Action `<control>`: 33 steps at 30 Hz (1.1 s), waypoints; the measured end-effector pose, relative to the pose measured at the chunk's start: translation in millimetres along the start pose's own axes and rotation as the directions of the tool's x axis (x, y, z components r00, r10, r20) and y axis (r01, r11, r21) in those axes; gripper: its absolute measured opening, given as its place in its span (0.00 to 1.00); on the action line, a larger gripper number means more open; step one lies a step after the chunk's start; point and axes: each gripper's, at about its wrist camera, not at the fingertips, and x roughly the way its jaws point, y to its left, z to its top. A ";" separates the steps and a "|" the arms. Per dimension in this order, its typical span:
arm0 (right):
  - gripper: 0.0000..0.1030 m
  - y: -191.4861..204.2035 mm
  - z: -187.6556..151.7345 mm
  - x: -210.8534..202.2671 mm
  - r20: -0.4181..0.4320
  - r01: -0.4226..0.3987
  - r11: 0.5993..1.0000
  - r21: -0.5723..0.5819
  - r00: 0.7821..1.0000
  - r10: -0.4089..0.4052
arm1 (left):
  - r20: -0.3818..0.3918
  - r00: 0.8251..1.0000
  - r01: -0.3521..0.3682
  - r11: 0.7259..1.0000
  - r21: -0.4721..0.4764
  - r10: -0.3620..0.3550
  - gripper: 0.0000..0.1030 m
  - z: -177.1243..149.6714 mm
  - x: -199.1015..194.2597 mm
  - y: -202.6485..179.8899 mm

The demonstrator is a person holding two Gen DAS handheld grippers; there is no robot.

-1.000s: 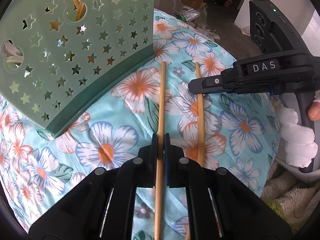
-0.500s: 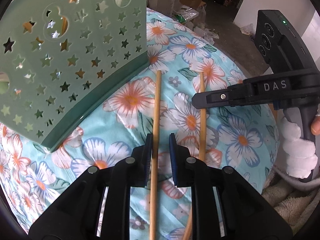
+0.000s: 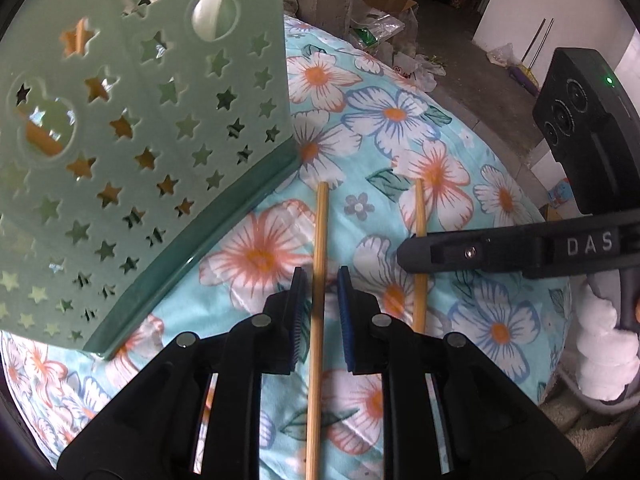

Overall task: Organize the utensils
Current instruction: 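Close the right tool on the other chopstick while the left tool holds its chopstick, then lift both held chopsticks up over the green holder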

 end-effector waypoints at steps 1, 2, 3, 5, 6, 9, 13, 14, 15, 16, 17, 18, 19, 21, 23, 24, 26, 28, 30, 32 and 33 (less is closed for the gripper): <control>0.12 -1.3 -0.1 -0.6 0.000 -0.003 1.000 0.003 1.000 0.003 | -0.002 1.000 0.001 1.000 0.002 -0.001 0.15 2.7 1.6 -1.6; 0.12 -1.1 0.1 -0.1 0.000 -0.005 1.000 0.004 1.000 0.005 | -0.003 1.000 -0.002 1.000 0.004 0.002 0.14 5.3 3.1 -3.0; 0.12 -1.9 0.2 -0.3 0.000 -0.007 1.000 0.005 1.000 0.007 | -0.004 1.000 -0.004 1.000 0.004 0.004 0.14 6.4 4.3 -3.4; 0.12 -2.9 0.5 -0.2 0.000 -0.011 1.000 0.008 1.000 0.011 | -0.004 1.000 -0.006 1.000 0.002 0.006 0.14 9.5 6.9 -4.5; 0.12 -3.4 0.8 -0.3 -0.001 -0.014 1.000 0.011 1.000 0.014 | -0.004 1.000 -0.008 1.000 0.000 0.008 0.13 9.8 7.1 -4.6; 0.12 -6.8 1.1 -0.6 -0.001 -0.029 0.999 0.028 1.000 0.029 | -0.002 1.000 -0.014 1.000 -0.004 0.014 0.10 9.4 6.9 -6.0; 0.11 -11.9 1.2 -2.1 0.000 -0.043 0.998 0.043 0.999 0.043 | 0.002 1.000 -0.024 1.000 -0.001 0.024 0.06 11.4 9.0 -8.9; 0.11 -12.9 0.9 -2.5 0.000 -0.045 0.998 0.044 0.999 0.045 | 0.004 1.000 -0.029 1.000 0.002 0.029 0.05 12.1 9.6 -10.4; 0.11 -14.8 0.7 -2.9 0.001 -0.049 0.998 0.047 0.999 0.049 | 0.006 0.999 -0.034 0.999 0.003 0.034 0.05 12.8 10.5 -11.8; 0.11 -16.7 0.4 -3.4 0.003 -0.061 0.997 0.053 0.998 0.061 | 0.007 0.999 -0.038 0.999 0.003 0.038 0.05 11.7 9.7 -12.7; 0.11 -18.0 0.1 -3.5 0.004 -0.071 0.996 0.060 0.997 0.071 | 0.009 0.999 -0.040 0.999 0.003 0.040 0.05 9.3 7.9 -14.2; 0.11 -20.3 -0.2 -4.2 0.006 -0.087 0.994 0.070 0.996 0.086 | 0.012 0.999 -0.044 0.999 0.004 0.043 0.05 9.6 7.8 -15.4; 0.11 -22.0 -0.6 -5.3 0.009 -0.097 0.992 0.076 0.995 0.096 | 0.014 0.999 -0.046 0.999 0.005 0.046 0.05 8.0 6.4 -16.9; 0.11 -23.2 -1.0 -8.1 0.016 -0.103 0.992 0.076 0.995 0.102 | 0.019 0.999 -0.048 0.999 0.005 0.048 0.05 7.5 4.5 -19.5; 0.11 -22.5 -0.5 -11.9 0.025 -0.103 0.992 0.069 0.994 0.102 | 0.027 0.998 -0.049 0.999 0.005 0.049 0.05 6.0 0.0 -21.3; 0.11 -21.9 -0.5 -14.1 0.031 -0.105 0.992 0.065 0.994 0.103 | 0.032 0.998 -0.049 0.999 0.004 0.049 0.05 5.7 -2.5 -21.5; 0.10 -19.7 0.7 -19.7 0.049 -0.109 0.993 0.052 0.993 0.107 | 0.046 0.998 -0.049 0.999 0.004 0.049 0.05 5.2 -8.6 -22.2; 0.10 -13.9 0.0 -28.5 0.073 -0.103 0.994 0.026 0.992 0.101 | 0.065 0.997 -0.050 0.999 0.005 0.050 0.05 4.9 -17.1 -24.1; 0.10 -9.1 -1.2 -37.8 0.097 -0.100 0.995 0.001 0.990 0.099 | 0.097 0.994 -0.049 0.999 0.004 0.048 0.05 4.5 -30.8 -26.8; 0.10 -3.7 -2.1 -46.3 0.120 -0.100 0.995 -0.023 0.987 0.102 | 0.130 0.990 -0.049 0.999 0.003 0.049 0.05 4.2 -45.3 -29.5; 0.09 -0.5 -2.6 -51.4 0.134 -0.099 0.994 -0.036 0.986 0.103 | 0.150 0.988 -0.049 0.999 0.001 0.049 0.05 4.0 -53.8 -30.4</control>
